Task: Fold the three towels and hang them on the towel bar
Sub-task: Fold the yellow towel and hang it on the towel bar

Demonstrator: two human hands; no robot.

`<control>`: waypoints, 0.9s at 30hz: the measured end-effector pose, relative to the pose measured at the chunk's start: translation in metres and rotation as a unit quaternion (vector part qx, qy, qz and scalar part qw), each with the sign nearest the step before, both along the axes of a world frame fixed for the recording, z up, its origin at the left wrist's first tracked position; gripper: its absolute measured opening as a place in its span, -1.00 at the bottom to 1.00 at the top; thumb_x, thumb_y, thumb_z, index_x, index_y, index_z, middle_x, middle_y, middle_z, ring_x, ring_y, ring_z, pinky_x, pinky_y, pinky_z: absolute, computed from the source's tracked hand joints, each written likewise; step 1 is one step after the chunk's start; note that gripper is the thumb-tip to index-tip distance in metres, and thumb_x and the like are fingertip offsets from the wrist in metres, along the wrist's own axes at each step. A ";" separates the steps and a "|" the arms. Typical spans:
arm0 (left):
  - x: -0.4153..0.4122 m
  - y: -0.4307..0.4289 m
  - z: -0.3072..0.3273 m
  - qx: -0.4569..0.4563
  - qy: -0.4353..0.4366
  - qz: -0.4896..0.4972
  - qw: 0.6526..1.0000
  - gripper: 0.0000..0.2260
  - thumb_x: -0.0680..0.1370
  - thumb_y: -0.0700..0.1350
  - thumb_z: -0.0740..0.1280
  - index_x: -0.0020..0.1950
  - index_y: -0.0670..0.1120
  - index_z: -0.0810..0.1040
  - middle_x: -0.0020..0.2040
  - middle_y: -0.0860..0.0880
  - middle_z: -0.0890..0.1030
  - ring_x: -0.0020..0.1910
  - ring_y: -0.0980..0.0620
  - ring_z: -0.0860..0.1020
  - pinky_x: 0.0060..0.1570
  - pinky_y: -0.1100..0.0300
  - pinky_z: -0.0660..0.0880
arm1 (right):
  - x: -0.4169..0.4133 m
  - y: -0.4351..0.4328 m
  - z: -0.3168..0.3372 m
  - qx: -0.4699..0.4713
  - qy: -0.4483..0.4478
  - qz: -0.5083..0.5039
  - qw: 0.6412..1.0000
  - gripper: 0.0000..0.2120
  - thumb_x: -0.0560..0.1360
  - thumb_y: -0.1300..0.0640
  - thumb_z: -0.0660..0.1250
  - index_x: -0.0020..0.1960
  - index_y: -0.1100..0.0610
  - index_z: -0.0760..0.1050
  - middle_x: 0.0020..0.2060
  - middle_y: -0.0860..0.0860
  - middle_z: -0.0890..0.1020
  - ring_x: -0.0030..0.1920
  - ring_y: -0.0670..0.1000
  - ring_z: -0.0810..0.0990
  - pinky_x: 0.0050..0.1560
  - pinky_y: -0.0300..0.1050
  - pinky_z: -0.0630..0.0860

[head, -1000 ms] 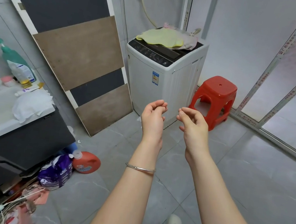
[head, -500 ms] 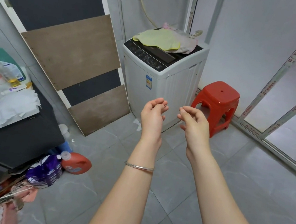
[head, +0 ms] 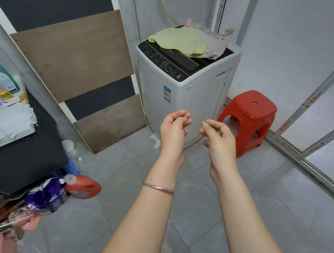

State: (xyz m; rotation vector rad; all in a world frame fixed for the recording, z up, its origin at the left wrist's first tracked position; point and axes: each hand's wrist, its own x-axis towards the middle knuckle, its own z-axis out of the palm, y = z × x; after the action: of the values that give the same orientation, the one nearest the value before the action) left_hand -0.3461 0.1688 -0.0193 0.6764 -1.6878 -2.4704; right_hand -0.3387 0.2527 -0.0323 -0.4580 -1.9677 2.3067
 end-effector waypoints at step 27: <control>-0.226 -0.106 -0.003 0.022 -0.012 -0.069 0.997 -0.82 0.57 -0.26 0.17 -0.06 -0.02 0.49 -0.12 0.06 0.59 -0.13 0.15 0.53 -0.06 0.26 0.40 | -0.213 -0.109 0.000 0.005 -0.012 -0.051 0.999 -0.89 0.52 0.19 0.28 0.05 0.12 0.49 -0.21 -0.05 0.56 -0.10 -0.05 0.54 -0.15 -0.23 0.41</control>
State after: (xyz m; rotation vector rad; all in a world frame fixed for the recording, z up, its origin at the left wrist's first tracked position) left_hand -0.5717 0.0631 -0.0219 0.6161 -1.7496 -2.6082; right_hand -0.5518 0.1433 -0.0326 -0.5734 -1.9176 2.2401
